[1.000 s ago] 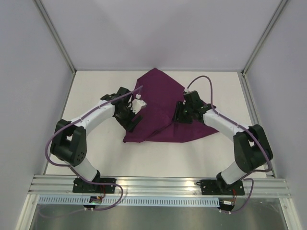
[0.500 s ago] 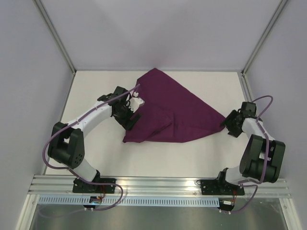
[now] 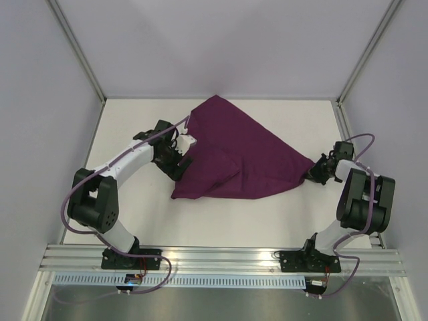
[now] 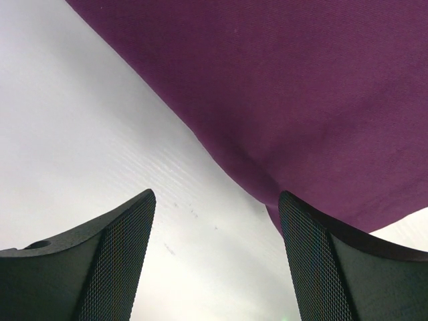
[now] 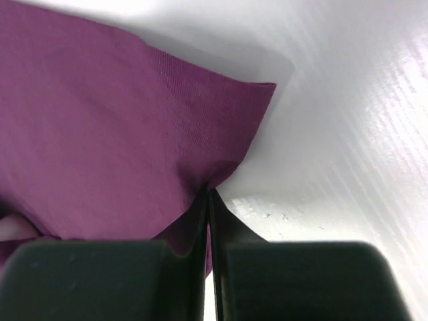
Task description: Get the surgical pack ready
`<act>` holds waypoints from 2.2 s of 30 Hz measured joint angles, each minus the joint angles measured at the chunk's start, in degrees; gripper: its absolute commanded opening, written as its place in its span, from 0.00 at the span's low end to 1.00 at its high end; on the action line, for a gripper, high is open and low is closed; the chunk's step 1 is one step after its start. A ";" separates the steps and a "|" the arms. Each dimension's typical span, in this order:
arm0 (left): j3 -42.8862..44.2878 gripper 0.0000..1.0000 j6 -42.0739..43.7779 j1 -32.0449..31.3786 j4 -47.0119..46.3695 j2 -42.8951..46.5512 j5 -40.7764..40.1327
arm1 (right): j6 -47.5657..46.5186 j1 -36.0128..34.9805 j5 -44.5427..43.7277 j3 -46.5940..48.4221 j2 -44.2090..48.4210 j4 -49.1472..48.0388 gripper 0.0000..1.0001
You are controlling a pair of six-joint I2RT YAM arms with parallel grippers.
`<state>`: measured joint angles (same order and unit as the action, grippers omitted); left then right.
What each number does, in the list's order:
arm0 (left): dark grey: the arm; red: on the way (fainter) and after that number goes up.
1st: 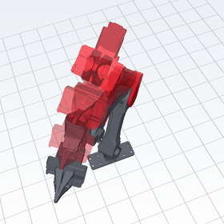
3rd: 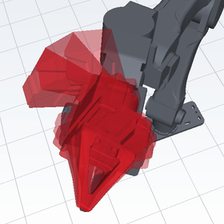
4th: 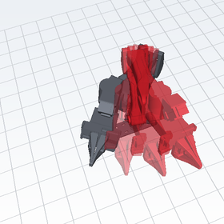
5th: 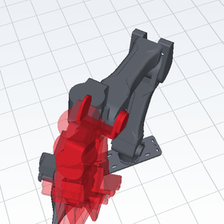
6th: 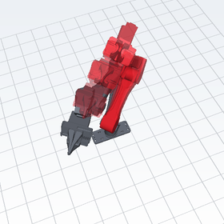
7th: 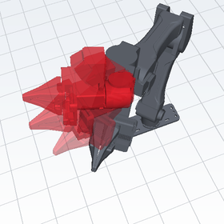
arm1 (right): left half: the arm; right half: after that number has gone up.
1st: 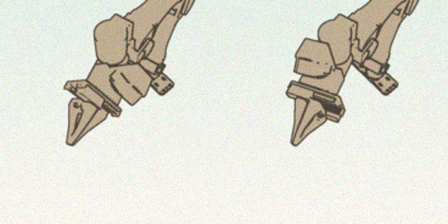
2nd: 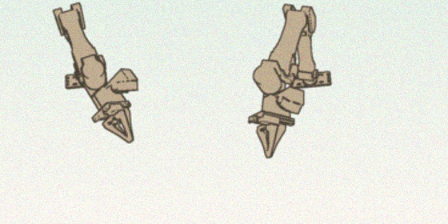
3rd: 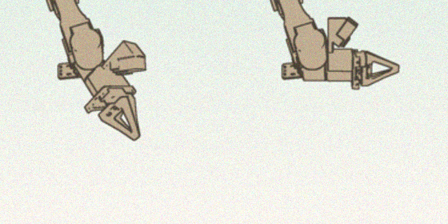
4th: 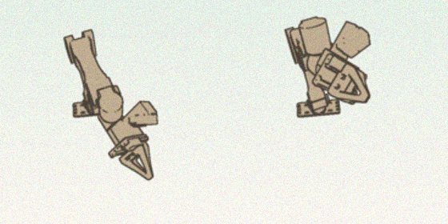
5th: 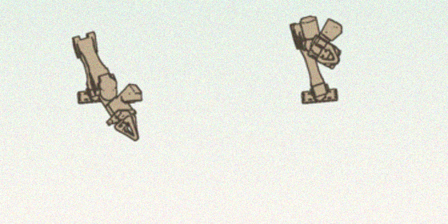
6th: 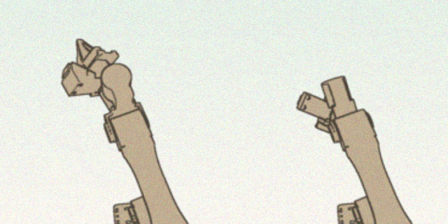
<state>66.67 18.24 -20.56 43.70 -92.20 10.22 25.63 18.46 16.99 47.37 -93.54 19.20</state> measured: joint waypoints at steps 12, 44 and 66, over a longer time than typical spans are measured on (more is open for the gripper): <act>-0.42 0.79 -0.22 0.07 -0.44 -1.84 0.04 | 3.15 -17.94 -2.34 0.31 14.60 2.64 0.01; -0.22 0.80 -1.20 0.90 -0.61 -3.58 3.37 | 31.78 -67.63 -14.43 23.17 -12.92 -19.15 0.00; 13.29 0.84 -0.83 7.06 10.36 -5.16 8.04 | 30.08 -68.13 -10.80 24.48 -14.23 -20.00 0.45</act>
<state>79.96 17.41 -13.50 54.06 -97.36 18.26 55.70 -49.67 6.20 71.85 -107.77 -0.80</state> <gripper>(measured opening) 0.848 0.440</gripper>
